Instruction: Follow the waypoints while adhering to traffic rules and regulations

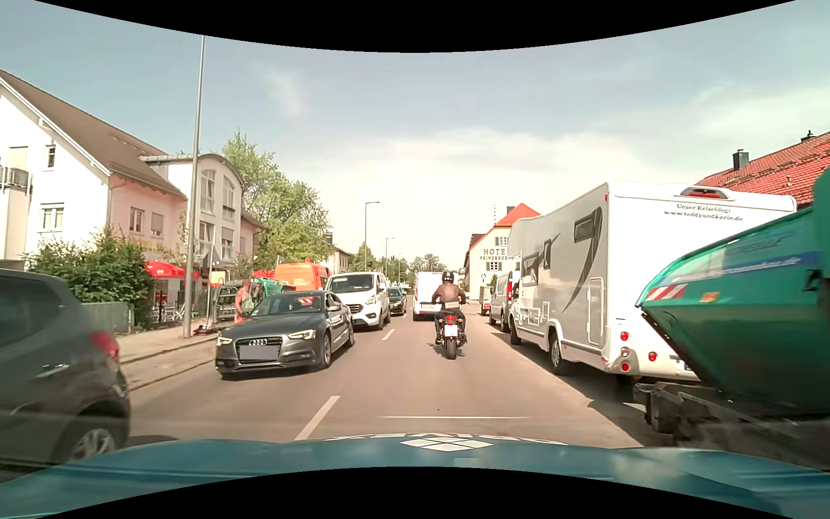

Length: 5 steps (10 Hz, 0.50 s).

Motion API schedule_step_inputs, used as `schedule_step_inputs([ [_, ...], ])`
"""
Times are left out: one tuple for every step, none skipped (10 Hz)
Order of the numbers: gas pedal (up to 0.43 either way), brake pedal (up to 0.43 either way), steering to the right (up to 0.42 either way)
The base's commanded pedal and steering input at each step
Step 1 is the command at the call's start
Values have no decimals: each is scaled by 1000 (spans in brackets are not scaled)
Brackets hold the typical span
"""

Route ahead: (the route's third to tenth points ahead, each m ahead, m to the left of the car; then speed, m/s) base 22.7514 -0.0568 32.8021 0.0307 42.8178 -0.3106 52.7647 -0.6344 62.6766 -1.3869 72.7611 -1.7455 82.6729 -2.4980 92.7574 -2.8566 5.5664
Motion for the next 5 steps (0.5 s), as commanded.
schedule_step_inputs([
  [28,0,13],
  [28,0,13],
  [28,0,11],
  [28,0,10],
  [39,0,8],
])
